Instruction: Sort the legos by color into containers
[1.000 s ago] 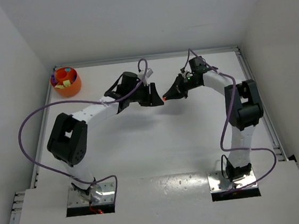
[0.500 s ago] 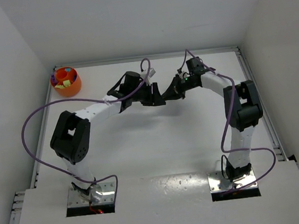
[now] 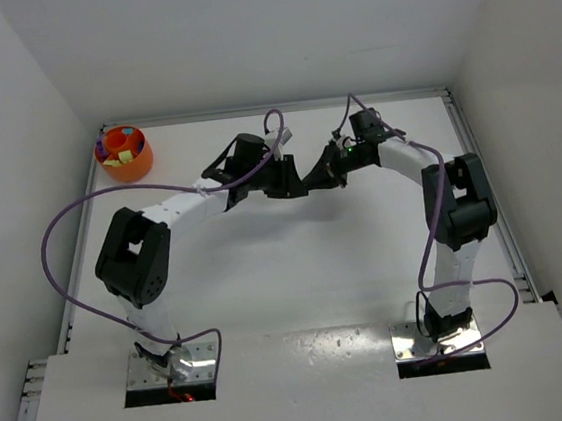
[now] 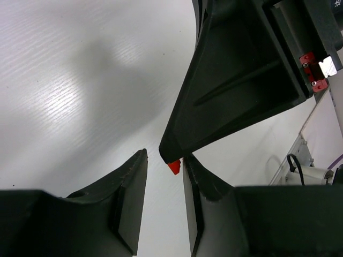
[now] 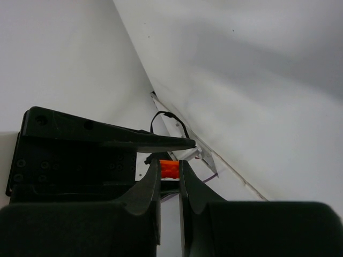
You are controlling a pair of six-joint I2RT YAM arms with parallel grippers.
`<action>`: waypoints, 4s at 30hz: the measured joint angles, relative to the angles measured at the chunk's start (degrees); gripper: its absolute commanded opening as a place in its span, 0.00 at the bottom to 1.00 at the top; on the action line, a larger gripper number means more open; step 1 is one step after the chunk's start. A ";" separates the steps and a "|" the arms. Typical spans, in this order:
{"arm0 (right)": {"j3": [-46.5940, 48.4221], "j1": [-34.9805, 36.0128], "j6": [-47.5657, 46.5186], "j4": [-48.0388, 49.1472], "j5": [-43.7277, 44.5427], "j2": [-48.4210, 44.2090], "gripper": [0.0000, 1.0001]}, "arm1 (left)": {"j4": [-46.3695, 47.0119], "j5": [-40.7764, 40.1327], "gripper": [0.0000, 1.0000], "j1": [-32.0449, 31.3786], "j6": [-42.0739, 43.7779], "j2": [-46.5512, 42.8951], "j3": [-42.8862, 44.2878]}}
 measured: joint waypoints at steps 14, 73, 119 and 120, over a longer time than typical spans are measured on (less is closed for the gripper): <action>-1.62 0.00 0.22 1.38 0.13 -0.07 0.00 | -1.75 -0.48 0.34 0.02 0.33 0.00 1.66; 22.29 -5.53 -26.01 -18.47 15.91 7.17 0.83 | -36.70 -18.16 0.00 52.06 22.73 25.40 54.18; 20.79 -4.55 -25.79 -17.81 15.32 7.26 0.86 | -31.95 -15.76 0.29 50.69 24.41 31.45 56.89; 20.79 -4.55 -25.79 -17.70 15.30 7.26 0.86 | -31.91 -15.87 0.29 50.69 24.65 31.45 56.89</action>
